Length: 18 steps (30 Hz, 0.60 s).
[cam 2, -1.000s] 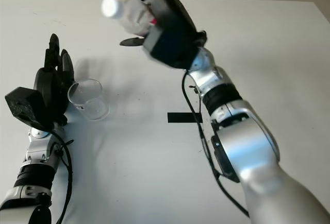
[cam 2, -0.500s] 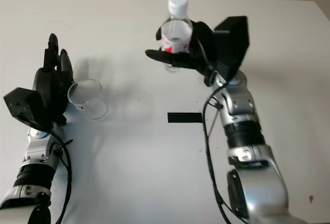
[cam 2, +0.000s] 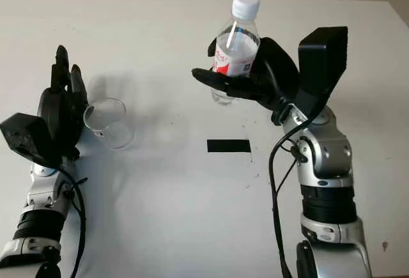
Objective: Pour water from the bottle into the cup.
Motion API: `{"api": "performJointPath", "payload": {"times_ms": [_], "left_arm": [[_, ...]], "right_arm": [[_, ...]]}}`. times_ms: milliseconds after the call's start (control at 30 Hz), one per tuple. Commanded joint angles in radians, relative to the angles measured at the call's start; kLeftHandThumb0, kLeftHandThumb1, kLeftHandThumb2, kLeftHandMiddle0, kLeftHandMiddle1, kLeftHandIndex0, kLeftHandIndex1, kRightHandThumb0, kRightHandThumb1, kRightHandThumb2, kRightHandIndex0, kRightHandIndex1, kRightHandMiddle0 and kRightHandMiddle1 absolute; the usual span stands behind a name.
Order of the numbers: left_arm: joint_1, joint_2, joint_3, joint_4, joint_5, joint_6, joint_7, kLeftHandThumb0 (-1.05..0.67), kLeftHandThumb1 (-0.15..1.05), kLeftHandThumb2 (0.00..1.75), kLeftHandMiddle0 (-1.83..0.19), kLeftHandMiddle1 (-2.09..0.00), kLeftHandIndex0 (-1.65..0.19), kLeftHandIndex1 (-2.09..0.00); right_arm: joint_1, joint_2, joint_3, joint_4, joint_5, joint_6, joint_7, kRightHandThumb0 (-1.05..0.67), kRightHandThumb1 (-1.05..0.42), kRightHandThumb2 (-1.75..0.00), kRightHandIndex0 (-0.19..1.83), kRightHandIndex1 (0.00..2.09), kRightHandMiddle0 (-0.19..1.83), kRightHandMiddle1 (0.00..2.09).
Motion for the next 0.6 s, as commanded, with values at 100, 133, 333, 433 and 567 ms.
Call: {"api": "performJointPath", "payload": {"times_ms": [100, 133, 333, 433, 567], "left_arm": [[0.019, 0.01, 0.004, -0.019, -0.005, 0.011, -0.01, -0.68, 1.05, 0.77, 0.16, -0.05, 0.19, -0.05], [0.02, 0.011, 0.004, -0.022, -0.006, 0.013, -0.011, -0.68, 1.05, 0.77, 0.16, -0.05, 0.19, -0.05], [0.021, 0.016, 0.009, -0.026, -0.007, 0.01, -0.009, -0.68, 1.05, 0.75, 0.14, -0.06, 0.17, -0.05], [0.023, 0.017, 0.01, -0.032, -0.008, 0.013, -0.009, -0.69, 1.05, 0.74, 0.13, -0.06, 0.17, -0.06], [0.029, 0.019, 0.011, -0.052, -0.009, 0.032, -0.006, -0.7, 1.05, 0.74, 0.14, -0.06, 0.17, -0.05]], "right_arm": [[0.048, -0.002, 0.017, -0.032, 0.007, 0.051, 0.002, -0.26, -1.05, -0.39, 1.83, 2.09, 1.11, 2.09], [0.053, -0.002, 0.019, -0.036, 0.01, 0.068, 0.001, -0.27, -1.05, -0.39, 1.83, 2.09, 1.14, 2.09], [0.086, 0.01, 0.021, -0.063, 0.018, 0.105, -0.009, -0.27, -1.05, -0.37, 1.79, 2.09, 1.26, 2.09], [0.101, 0.014, 0.016, -0.085, 0.025, 0.134, -0.02, -0.26, -1.05, -0.37, 1.79, 2.09, 1.29, 2.09], [0.126, 0.021, -0.006, -0.103, 0.053, 0.153, -0.02, -0.26, -1.05, -0.38, 1.83, 2.09, 1.32, 2.09]]}}
